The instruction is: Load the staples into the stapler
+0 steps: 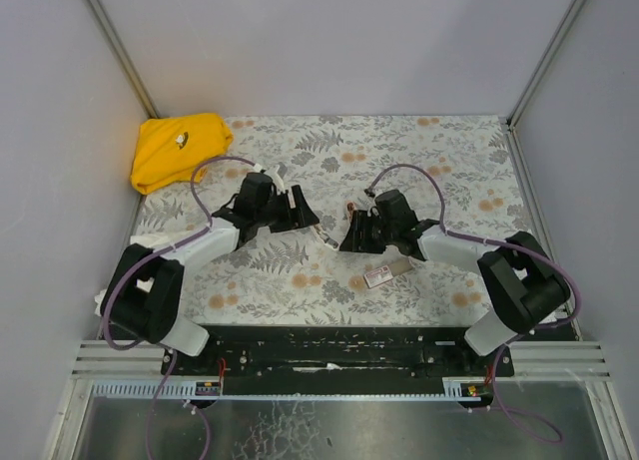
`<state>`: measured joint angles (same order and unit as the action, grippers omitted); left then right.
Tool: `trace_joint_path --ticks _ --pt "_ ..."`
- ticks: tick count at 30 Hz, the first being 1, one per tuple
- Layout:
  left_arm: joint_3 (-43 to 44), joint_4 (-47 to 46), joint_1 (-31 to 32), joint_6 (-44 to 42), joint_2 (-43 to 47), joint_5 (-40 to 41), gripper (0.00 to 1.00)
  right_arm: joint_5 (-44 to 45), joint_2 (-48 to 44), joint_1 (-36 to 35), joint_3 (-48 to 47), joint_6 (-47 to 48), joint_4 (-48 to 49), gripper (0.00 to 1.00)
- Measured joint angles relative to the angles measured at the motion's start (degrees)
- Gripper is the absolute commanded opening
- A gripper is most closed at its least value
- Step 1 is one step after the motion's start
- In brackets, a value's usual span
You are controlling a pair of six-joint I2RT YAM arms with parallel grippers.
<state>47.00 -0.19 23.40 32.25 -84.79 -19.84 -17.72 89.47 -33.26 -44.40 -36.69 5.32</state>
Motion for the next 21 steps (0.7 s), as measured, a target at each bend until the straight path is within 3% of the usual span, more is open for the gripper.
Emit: trace_joint_path --ticks 14,21 --pt "3.3 -4.1 2.2 -1.7 -9.2 2.2 0.73 -1.9 12.4 -1.1 -4.0 -3.7 7.8 0.5" --pt "3.8 -4.4 4.7 -2.9 -9.9 2.2 0.72 -1.8 15.0 -1.1 -6.4 -3.1 8.3 0.39"
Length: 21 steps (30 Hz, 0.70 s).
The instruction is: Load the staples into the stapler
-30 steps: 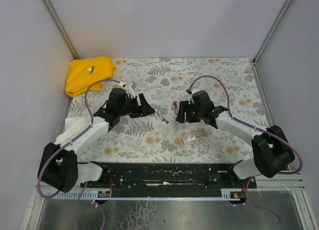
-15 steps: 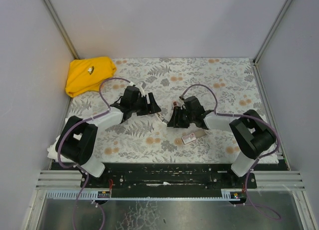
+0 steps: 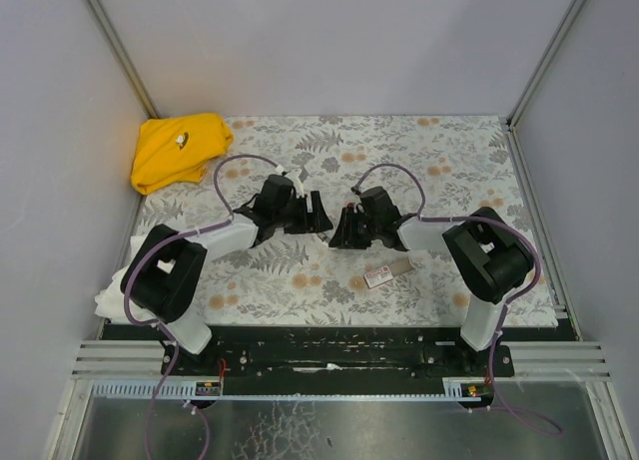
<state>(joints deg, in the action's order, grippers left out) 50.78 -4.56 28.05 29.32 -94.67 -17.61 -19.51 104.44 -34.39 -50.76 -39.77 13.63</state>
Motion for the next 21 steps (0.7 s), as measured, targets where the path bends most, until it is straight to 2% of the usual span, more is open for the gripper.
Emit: trace_joint_path --ticks 4,10,12,16,21 --pt "0.0 -0.3 1.7 -0.9 0.0 0.1 0.72 0.3 0.6 0.0 -0.5 0.7 -0.1 0.36" --pt "0.0 -1.0 5.5 -1.6 0.1 1.0 0.72 0.6 0.7 0.0 -0.8 1.9 -0.5 0.37" --pt "0.0 -1.2 6.0 -1.9 0.2 1.7 0.72 0.5 0.7 0.0 -0.8 2.3 -0.6 0.41" --pt "0.0 -1.2 6.1 -2.8 0.5 3.6 0.73 1.0 -0.5 0.0 -0.8 3.8 -2.0 0.57" --pt "0.1 -1.7 5.5 -4.6 0.9 2.9 0.76 5.6 -6.8 0.2 1.6 7.1 -7.8 0.67"
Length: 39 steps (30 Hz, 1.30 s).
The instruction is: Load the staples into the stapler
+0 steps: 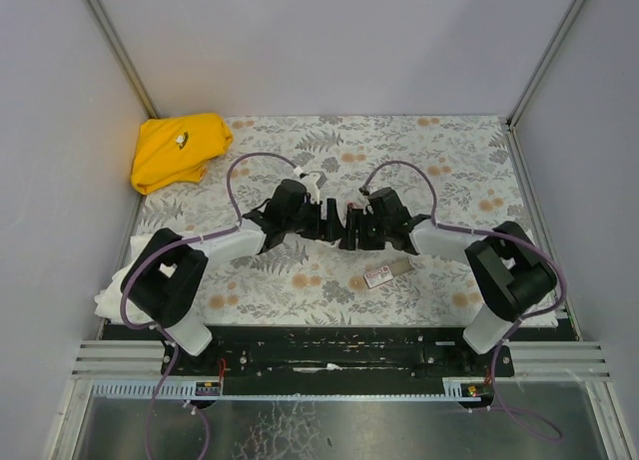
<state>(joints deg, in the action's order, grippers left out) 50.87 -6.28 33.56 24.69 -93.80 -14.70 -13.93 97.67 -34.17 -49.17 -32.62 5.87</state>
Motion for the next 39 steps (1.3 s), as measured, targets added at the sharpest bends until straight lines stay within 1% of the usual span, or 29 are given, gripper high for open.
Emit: trace_joint_path --ticks 2,8,15,19,24,33,36,39 --pt "0.1 -0.8 0.1 -1.4 0.0 -2.1 0.79 1.4 -3.2 0.6 1.8 0.9 -1.4 0.7" --pt "0.2 -3.9 -2.0 -7.6 -2.5 -3.2 0.84 2.1 -13.0 2.7 7.1 2.9 -6.4 0.75" --pt "1.7 -6.0 -2.4 -13.6 -8.5 -6.4 0.87 2.3 -18.4 2.9 8.8 4.4 -9.5 0.77" --pt "4.0 -6.6 -2.4 -15.3 -10.9 -7.7 0.87 2.3 -20.1 2.9 9.1 4.9 -10.4 0.77" --pt "4.0 -6.9 -2.4 -16.0 -11.1 -8.7 0.86 2.3 -21.1 3.0 9.6 5.1 -10.7 0.78" --pt "-0.3 -7.7 -2.4 -16.0 -9.8 -9.1 0.86 2.3 -21.1 3.0 9.7 5.1 -10.7 0.78" --pt "-0.7 -7.7 -2.4 -16.0 -9.5 -9.1 0.84 2.3 -21.1 3.0 9.7 5.0 -10.7 0.78" --pt "-1.6 -8.0 -2.4 -16.0 -8.8 -9.0 0.77 2.3 -21.2 3.0 9.8 5.0 -10.7 0.78"
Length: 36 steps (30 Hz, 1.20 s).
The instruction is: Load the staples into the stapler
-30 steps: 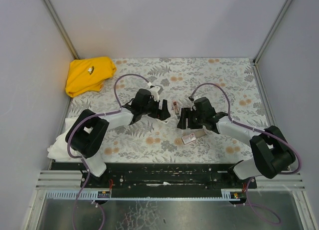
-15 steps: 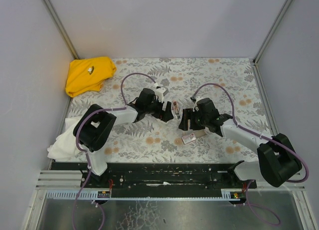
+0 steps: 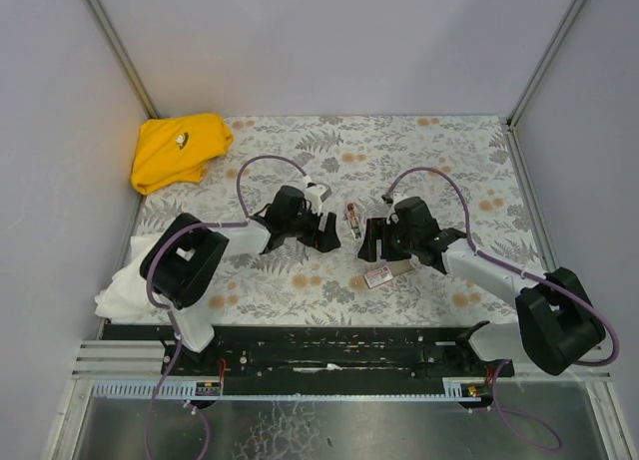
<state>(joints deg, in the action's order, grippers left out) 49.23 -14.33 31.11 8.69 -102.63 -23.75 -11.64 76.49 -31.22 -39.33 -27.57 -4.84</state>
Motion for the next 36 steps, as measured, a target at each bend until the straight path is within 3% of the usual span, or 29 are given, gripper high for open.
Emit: trace_joint_path --ticks 7,16,25,34,36 --pt "-2.8 0.0 0.7 0.0 2.4 1.4 0.67 0.5 -1.3 0.0 0.7 -0.1 0.0 0.8" --pt "-3.9 0.2 4.1 -0.5 3.5 6.0 0.55 2.1 -4.3 0.1 0.9 -1.2 0.0 0.89" --pt "-4.2 0.7 8.3 -0.7 3.5 17.7 0.43 3.2 -7.2 0.1 2.2 -1.4 0.4 0.91" --pt "-4.2 1.0 11.6 -0.3 3.3 25.6 0.04 5.4 -10.0 0.2 3.4 -4.5 1.0 0.93" --pt "-4.5 0.9 11.8 0.4 3.6 25.8 0.0 5.5 -10.0 0.2 3.8 -6.3 1.5 0.95"
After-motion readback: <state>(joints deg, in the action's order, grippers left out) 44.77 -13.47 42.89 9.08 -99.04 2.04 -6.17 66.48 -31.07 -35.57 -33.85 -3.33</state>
